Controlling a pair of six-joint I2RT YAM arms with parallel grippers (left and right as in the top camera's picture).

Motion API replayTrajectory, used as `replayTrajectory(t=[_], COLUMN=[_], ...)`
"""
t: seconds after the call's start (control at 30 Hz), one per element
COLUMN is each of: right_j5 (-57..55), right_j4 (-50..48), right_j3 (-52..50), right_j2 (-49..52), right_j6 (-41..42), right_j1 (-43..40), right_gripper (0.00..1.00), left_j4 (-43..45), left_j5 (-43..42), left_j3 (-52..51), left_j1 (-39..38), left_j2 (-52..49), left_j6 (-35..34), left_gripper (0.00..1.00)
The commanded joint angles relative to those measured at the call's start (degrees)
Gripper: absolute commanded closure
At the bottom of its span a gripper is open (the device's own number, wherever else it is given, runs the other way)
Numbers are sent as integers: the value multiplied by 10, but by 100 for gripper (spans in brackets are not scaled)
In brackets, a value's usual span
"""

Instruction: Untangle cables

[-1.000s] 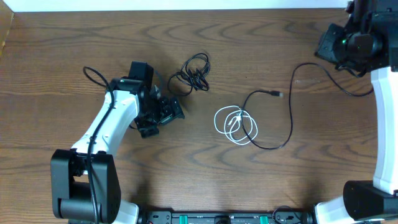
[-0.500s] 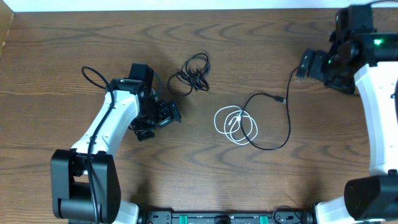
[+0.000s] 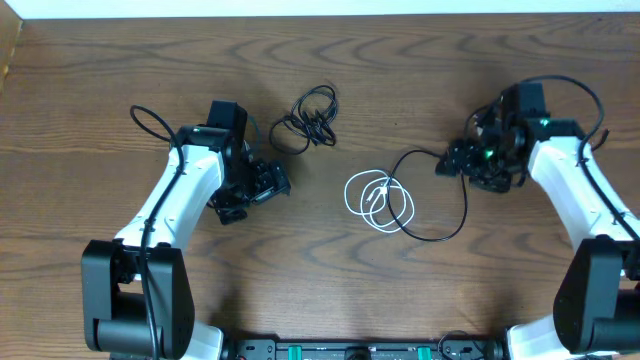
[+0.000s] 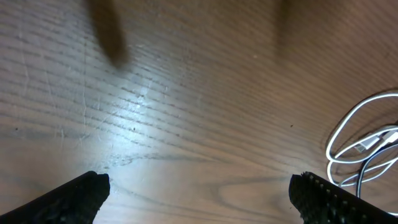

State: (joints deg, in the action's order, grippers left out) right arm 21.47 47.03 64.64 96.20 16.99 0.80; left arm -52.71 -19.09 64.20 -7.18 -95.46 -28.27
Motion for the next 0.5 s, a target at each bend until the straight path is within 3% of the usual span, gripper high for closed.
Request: replayTrajectory(t=[0.0,0.1,0.23,0.37,0.47], right_j5=[22,-1,-50,-96,-106], right_j4=[-23,-30,-25,-23,-25], right_j3=[-30,-43,-44,-44,-44], right_j2=[-1,-1,-1,-1,-1], right_j6=[-3,-2,1,1,-9], right_j1=[0,0,0,0,0], right_gripper=[48,56,55,42,41], left_j4=[-4,-6,-6,-6,-6], left_j5=[7,8,8,8,8], left_j3=[-2,-2,-2,-2,-2], left_j1=[1,1,1,1,1], left_j2=[0,0,0,0,0], left_j6=[8,8,8,8,8], left_gripper=[2,2,2,2,2])
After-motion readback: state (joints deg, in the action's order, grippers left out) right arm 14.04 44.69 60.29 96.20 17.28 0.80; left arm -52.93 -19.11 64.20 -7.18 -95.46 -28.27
